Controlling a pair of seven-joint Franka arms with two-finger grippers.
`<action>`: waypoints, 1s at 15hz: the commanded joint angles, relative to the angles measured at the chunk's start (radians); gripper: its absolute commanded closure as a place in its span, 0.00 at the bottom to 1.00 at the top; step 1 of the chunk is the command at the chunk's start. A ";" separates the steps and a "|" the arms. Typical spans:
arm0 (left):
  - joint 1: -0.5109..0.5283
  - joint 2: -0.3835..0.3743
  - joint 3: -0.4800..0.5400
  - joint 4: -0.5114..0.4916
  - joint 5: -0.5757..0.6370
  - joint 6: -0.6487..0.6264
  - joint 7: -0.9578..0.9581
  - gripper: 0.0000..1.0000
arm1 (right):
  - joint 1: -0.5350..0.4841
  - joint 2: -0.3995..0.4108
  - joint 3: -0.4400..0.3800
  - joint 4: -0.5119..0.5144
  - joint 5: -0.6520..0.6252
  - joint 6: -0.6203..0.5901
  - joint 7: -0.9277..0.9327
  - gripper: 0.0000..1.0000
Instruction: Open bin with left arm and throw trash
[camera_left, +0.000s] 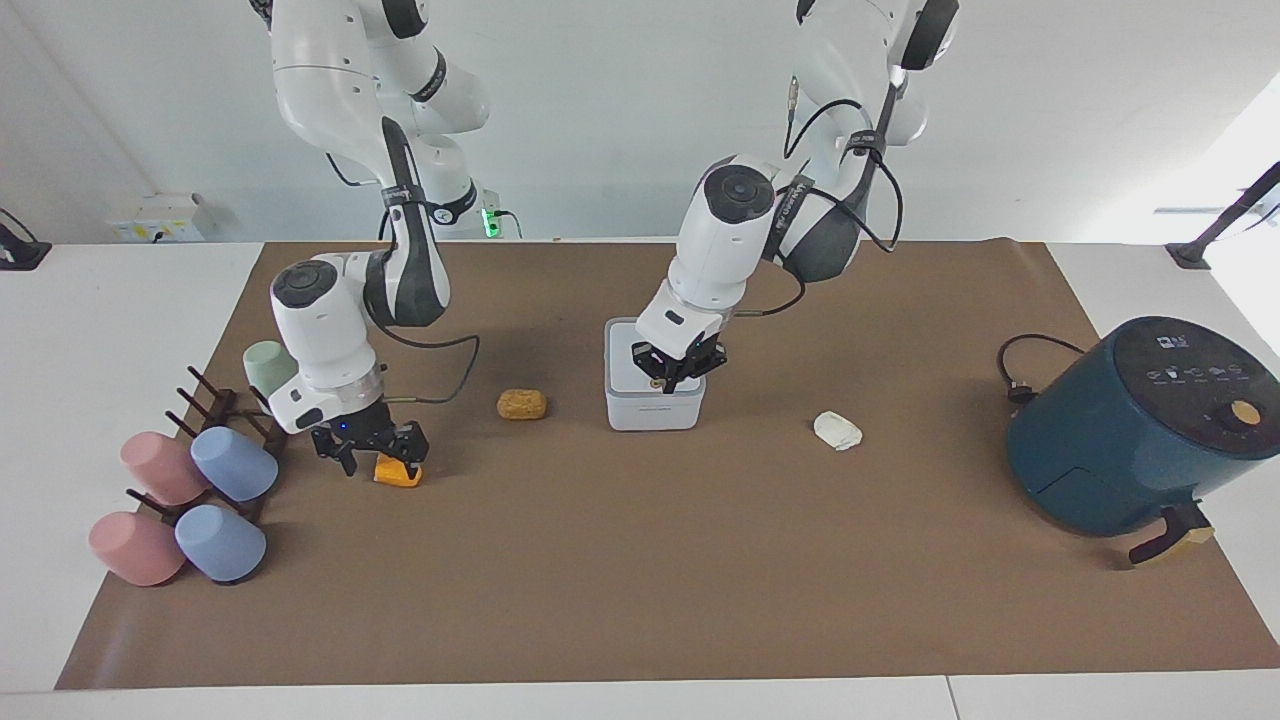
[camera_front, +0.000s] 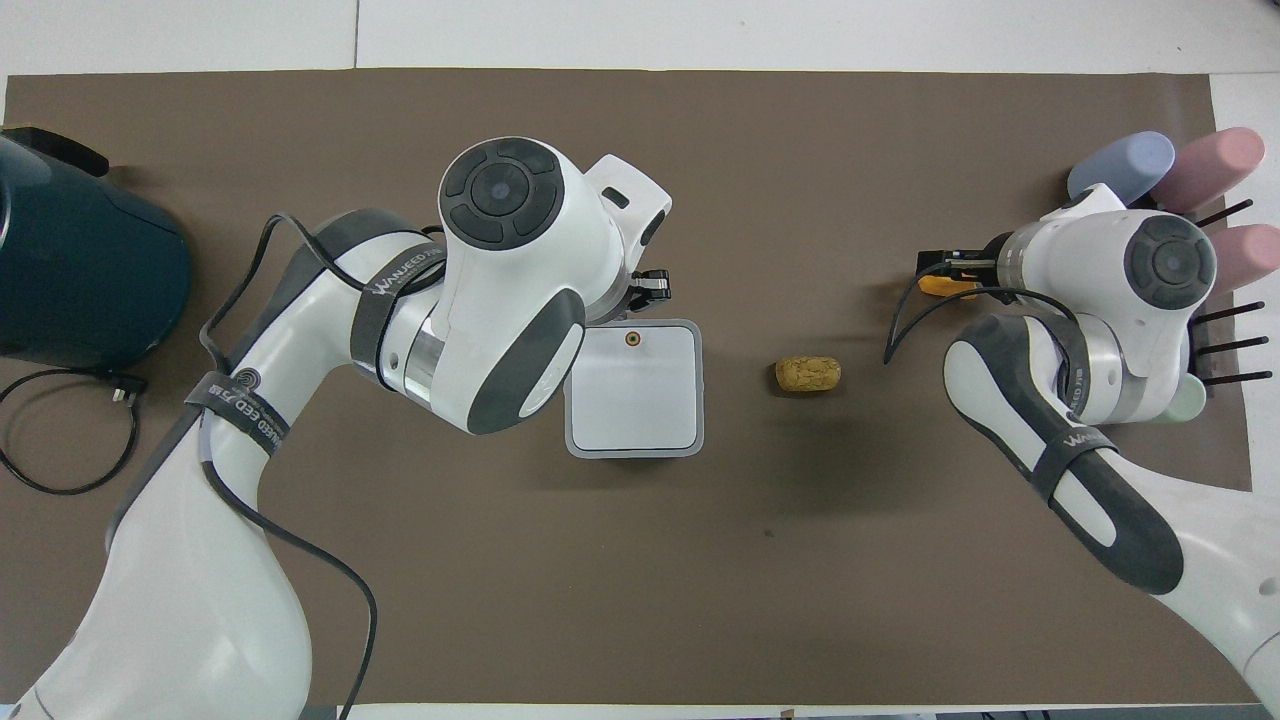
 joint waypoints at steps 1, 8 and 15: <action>-0.029 -0.007 0.017 -0.040 -0.016 0.042 -0.008 1.00 | 0.004 -0.005 0.005 -0.034 0.006 0.026 -0.029 0.00; -0.051 -0.007 0.017 -0.052 -0.016 0.017 -0.009 1.00 | 0.006 -0.007 0.005 -0.039 0.005 0.028 -0.029 1.00; -0.061 -0.016 0.019 -0.095 -0.012 0.029 -0.011 1.00 | 0.033 -0.019 0.007 -0.022 0.006 0.015 -0.006 1.00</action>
